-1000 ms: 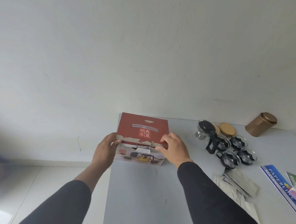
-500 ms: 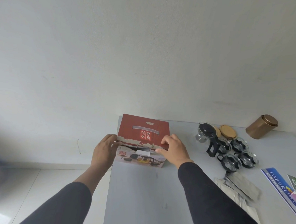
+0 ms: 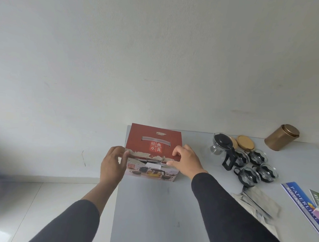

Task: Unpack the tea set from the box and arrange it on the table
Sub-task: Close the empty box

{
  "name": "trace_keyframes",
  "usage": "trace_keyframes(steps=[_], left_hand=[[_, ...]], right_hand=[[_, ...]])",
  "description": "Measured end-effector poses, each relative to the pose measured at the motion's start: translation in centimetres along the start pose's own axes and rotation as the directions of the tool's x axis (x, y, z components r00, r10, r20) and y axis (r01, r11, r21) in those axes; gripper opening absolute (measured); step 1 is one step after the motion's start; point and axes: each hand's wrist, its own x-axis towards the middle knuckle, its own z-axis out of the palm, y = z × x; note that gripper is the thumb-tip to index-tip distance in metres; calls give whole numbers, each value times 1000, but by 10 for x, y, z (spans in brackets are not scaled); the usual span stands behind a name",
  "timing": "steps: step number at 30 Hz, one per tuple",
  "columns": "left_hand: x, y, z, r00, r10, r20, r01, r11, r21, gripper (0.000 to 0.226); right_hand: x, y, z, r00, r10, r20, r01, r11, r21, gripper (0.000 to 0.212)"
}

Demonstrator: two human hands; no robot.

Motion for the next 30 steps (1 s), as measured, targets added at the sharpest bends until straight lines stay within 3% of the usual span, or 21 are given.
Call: trace_keyframes(steps=[3,4,8,11,13,15,20,24,30], left_hand=[[-2,2,3,982,-188,-1,187,974,-131,27],[-2,3,3,981,-192,7,191,971,-142,29],[5,4,3,1000,11,5,-11,999,-52,25],[9,4,7,969,178,174,-198,975,101,36],[8,6,10,929,134,345,-207,961,185,44],[7,9,12,908,48,417,-160,958,239,50],[6,11,10,892,6,453,-152,946,287,53],[6,12,10,887,-8,462,-148,942,300,53],[5,14,10,883,-24,468,-145,936,321,53]], right_hand=[[1,2,2,1000,-10,-2,10,1000,-19,26],[2,3,2,1000,-16,-11,15,999,-33,26],[3,3,5,990,-126,-69,113,980,-161,22],[-2,0,13,962,-233,-146,209,964,-161,19],[-6,-3,22,927,-312,-210,280,945,-169,20],[-10,-8,33,883,-403,-242,364,912,-190,20],[-12,-16,46,835,-474,-280,431,879,-203,37],[-12,-15,46,820,-491,-295,438,869,-229,11],[-13,-19,47,817,-477,-323,420,877,-233,20]])
